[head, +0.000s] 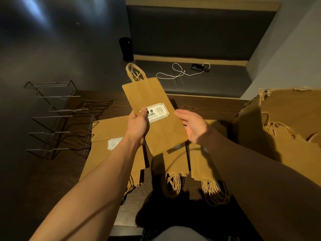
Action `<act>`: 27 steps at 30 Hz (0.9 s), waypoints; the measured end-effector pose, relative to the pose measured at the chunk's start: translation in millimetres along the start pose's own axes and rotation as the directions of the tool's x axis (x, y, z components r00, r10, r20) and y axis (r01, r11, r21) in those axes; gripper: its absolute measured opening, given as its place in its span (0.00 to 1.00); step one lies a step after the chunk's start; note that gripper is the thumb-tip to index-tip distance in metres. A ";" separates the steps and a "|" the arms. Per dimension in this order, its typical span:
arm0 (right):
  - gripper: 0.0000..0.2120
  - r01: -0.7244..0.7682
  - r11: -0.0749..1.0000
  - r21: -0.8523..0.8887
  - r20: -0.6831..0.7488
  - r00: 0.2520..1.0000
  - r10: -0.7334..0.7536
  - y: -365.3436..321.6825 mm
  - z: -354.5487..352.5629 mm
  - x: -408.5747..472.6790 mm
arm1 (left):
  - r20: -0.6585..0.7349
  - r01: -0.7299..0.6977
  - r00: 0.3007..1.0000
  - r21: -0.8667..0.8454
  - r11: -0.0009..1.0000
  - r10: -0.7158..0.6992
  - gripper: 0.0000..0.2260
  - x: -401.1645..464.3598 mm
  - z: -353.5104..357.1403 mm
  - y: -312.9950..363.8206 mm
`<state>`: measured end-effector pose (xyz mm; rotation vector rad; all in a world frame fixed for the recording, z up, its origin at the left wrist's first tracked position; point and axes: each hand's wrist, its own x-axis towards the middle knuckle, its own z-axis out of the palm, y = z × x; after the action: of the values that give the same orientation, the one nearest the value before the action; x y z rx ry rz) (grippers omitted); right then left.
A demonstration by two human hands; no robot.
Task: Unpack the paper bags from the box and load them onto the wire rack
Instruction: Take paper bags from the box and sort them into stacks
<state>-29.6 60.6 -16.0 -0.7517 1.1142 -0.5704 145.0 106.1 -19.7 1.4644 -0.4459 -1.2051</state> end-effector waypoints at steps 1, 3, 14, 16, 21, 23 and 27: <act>0.27 0.012 1.000 0.027 -0.016 1.000 -0.011 -0.9 -2.3 -0.4 | -0.046 -0.025 0.999 -0.018 1.000 0.024 0.08 1.3 1.8 -0.2; 0.28 -0.050 0.997 -0.058 -0.051 0.998 0.047 0.2 -5.6 -3.9 | -0.152 -0.068 0.987 -0.092 0.993 0.053 0.09 3.9 3.4 3.4; 0.23 0.095 0.982 -0.161 -0.406 0.901 -0.153 -21.1 -16.5 -4.4 | -0.468 0.007 0.881 0.160 0.987 0.070 0.42 14.1 16.7 11.9; 0.17 0.012 0.943 -0.333 -0.423 0.892 -0.161 -33.2 -31.1 -4.8 | -0.426 -0.020 0.840 0.594 0.804 0.335 0.48 8.3 8.7 19.3; 0.13 -0.009 0.748 -0.664 -0.149 0.982 -0.120 -55.1 -23.7 -5.4 | 0.447 -0.395 0.894 0.825 0.405 -0.037 0.39 -6.3 15.6 44.4; 0.14 0.036 0.759 -0.651 -0.074 0.991 -0.111 -58.7 -20.0 -5.1 | 0.521 -0.159 0.747 0.743 0.650 -0.412 0.29 -13.9 17.3 51.6; 0.13 0.070 0.709 -0.702 -0.190 0.941 -0.280 -57.1 -31.3 2.5 | 0.574 -0.035 0.695 0.629 0.777 -0.433 0.07 -3.5 9.3 34.9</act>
<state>-60.2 15.1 19.2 -1.4801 1.5639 -0.4205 147.6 93.8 14.4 1.5564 -1.3200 -1.9410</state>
